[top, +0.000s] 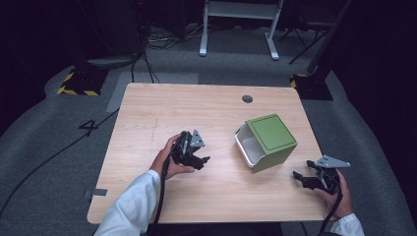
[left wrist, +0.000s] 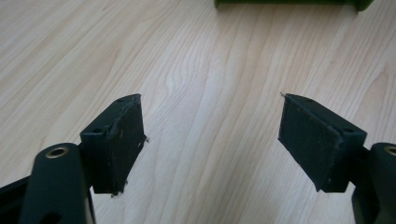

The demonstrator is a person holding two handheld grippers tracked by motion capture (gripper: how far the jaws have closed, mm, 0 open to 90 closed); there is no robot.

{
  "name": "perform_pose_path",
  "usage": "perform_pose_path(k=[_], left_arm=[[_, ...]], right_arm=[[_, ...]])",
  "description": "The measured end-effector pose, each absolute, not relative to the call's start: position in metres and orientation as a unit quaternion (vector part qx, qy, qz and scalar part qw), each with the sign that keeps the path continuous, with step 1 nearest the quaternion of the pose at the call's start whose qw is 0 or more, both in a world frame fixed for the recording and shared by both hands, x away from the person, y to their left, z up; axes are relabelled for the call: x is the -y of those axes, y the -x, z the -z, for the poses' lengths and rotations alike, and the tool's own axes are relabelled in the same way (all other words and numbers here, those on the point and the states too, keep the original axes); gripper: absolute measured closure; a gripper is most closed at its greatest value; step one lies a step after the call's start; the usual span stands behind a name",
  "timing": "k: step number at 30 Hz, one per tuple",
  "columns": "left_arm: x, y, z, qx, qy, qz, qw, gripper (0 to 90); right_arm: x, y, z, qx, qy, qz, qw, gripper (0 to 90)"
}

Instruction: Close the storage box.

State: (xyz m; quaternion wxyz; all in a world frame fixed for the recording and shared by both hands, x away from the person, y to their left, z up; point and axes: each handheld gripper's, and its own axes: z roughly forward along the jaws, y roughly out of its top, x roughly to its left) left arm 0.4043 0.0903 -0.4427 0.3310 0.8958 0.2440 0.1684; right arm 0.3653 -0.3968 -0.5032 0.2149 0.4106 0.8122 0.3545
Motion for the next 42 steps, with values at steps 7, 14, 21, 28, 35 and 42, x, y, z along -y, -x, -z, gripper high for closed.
perform_pose_path(k=[7, 14, 21, 28, 35, 42], left_arm=[[-0.114, -0.393, 0.444, -0.244, -0.895, -0.184, 0.325, 18.8], [-0.138, -0.383, 0.451, -0.253, -0.893, -0.194, 0.318, 18.0], [-0.164, -0.373, 0.455, -0.266, -0.889, -0.211, 0.307, 18.0], [-0.192, -0.366, 0.467, -0.284, -0.891, -0.225, 0.273, 18.0], [-0.218, -0.362, 0.481, -0.317, -0.885, -0.216, 0.263, 18.1], [-0.240, -0.358, 0.491, -0.347, -0.872, -0.198, 0.281, 18.1]], right_arm=[[0.397, -0.365, 0.503, -0.812, -0.412, -0.355, 0.214, 20.3], [0.397, -0.365, 0.503, -0.812, -0.412, -0.355, 0.214, 20.2], [0.397, -0.366, 0.503, -0.811, -0.414, -0.355, 0.212, 19.8], [0.397, -0.366, 0.503, -0.811, -0.414, -0.355, 0.212, 19.8], [0.397, -0.366, 0.503, -0.811, -0.413, -0.355, 0.213, 19.8], [0.397, -0.366, 0.503, -0.811, -0.414, -0.355, 0.212, 19.8]])
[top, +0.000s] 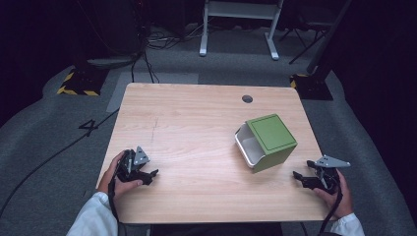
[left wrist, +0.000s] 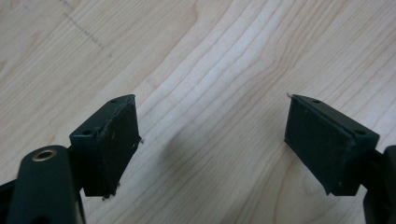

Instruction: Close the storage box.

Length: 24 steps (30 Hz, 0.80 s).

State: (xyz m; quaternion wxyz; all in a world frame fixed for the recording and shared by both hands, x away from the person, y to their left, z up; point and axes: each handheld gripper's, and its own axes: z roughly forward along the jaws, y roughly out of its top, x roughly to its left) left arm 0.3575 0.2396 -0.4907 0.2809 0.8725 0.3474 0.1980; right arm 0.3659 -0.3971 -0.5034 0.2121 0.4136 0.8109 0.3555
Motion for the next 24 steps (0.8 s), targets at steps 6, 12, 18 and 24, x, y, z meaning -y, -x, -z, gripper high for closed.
perform_pose_path(k=[6, 12, 18, 24], left_arm=[[-0.252, -0.353, 0.497, -0.370, -0.859, -0.183, 0.303, 18.2], [-0.268, -0.349, 0.504, -0.411, -0.831, -0.160, 0.338, 17.5], [-0.268, -0.347, 0.504, -0.420, -0.828, -0.161, 0.335, 17.1], [-0.268, -0.347, 0.504, -0.420, -0.828, -0.161, 0.335, 17.0]], right_arm=[[0.397, -0.366, 0.503, -0.811, -0.413, -0.355, 0.214, 19.8], [0.397, -0.364, 0.503, -0.811, -0.412, -0.353, 0.217, 19.9], [0.397, -0.364, 0.503, -0.812, -0.411, -0.354, 0.216, 19.8], [0.396, -0.364, 0.503, -0.812, -0.411, -0.354, 0.217, 19.8]])
